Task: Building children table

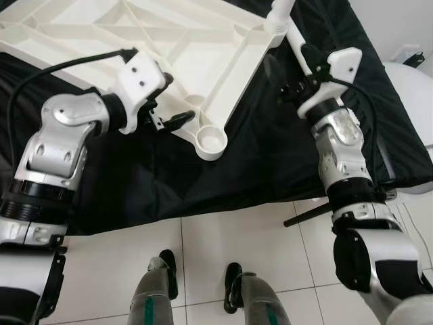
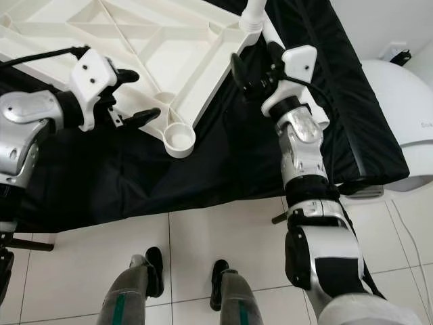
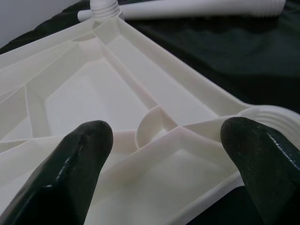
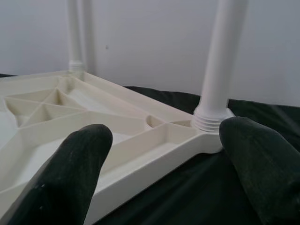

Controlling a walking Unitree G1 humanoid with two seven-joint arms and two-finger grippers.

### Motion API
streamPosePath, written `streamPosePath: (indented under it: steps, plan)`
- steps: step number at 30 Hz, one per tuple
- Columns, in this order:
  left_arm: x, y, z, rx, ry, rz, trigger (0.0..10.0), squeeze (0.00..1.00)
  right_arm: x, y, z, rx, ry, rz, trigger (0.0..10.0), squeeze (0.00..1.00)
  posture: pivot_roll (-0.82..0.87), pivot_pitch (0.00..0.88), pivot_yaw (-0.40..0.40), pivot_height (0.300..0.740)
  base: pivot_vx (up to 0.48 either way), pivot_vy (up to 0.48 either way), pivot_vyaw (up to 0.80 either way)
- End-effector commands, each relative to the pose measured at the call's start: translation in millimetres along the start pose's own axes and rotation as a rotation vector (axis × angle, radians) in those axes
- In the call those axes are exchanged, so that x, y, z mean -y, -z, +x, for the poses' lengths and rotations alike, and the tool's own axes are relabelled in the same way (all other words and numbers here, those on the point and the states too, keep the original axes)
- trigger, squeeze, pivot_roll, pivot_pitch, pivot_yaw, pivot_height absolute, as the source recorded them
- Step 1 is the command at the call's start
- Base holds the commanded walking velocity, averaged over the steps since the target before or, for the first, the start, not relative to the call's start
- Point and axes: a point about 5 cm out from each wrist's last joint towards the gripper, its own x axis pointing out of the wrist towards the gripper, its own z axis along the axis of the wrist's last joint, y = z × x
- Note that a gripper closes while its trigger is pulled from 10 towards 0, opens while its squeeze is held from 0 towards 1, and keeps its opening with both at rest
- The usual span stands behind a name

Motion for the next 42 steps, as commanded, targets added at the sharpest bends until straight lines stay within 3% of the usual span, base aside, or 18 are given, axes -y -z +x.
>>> streamPosePath:
  steps: [1, 3, 5, 9, 15, 34, 42]
  plan:
    - [10.9, -2.6, -1.5, 0.031, 0.084, -0.012, 10.0, 0.0, 8.9, -4.4, -6.8, 0.017, 0.044, -0.034, 10.0, 0.0, 0.03, 0.265, -0.038, 0.74, 0.0, 0.0, 0.0]
    - [20.8, -3.8, -4.4, 0.052, 0.142, -0.018, 10.0, 0.0, 12.5, -8.1, -12.2, 0.03, 0.078, -0.049, 10.0, 0.0, 0.03, 0.26, -0.038, 0.74, 0.0, 0.0, 0.0]
    - [20.8, -3.8, -4.4, 0.052, 0.142, -0.018, 10.0, 0.0, 12.5, -8.1, -12.2, 0.03, 0.078, -0.049, 10.0, 0.0, 0.03, 0.26, -0.038, 0.74, 0.0, 0.0, 0.0]
    - [40.6, 3.1, -4.1, 0.032, 0.259, 0.008, 10.0, 0.0, 17.8, -13.3, -20.8, 0.034, 0.127, -0.077, 10.0, 0.0, 0.02, 0.242, -0.037, 0.74, 0.0, 0.0, 0.0]
    - [45.5, 15.6, 2.4, -0.037, 0.29, 0.047, 10.0, 0.0, 21.9, -18.1, -21.2, 0.04, 0.144, -0.085, 10.0, 0.0, 0.02, 0.227, -0.031, 0.74, 0.0, 0.0, 0.0]
    - [20.3, 37.0, 19.8, -0.206, 0.107, 0.141, 10.0, 0.0, 25.3, -34.7, -24.8, 0.062, 0.162, -0.114, 10.0, 0.0, -0.01, 0.206, -0.017, 0.74, 0.0, 0.0, 0.0]
    - [13.2, 46.3, 32.5, -0.275, 0.052, 0.121, 10.0, 0.0, 24.5, -40.2, -24.8, 0.072, 0.164, -0.113, 10.0, 0.0, -0.01, 0.208, -0.015, 0.74, 0.0, 0.0, 0.0]
